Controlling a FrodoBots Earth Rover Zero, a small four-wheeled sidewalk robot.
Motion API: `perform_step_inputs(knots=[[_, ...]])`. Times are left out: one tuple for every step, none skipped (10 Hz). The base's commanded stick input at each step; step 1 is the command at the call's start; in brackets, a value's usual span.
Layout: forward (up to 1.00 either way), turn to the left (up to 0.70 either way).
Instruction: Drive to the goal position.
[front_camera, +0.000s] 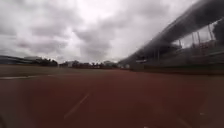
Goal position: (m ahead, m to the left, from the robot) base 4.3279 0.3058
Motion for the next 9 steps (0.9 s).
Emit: perform_step_inputs(knots=[[0.67, 0.00], [0.67, 0.00], [0.67, -0.06], [0.67, -0.30], [0.67, -0.34], [0.67, -0.34], [0.67, -0.34], [0.67, -0.19], [0.67, 0.00]])
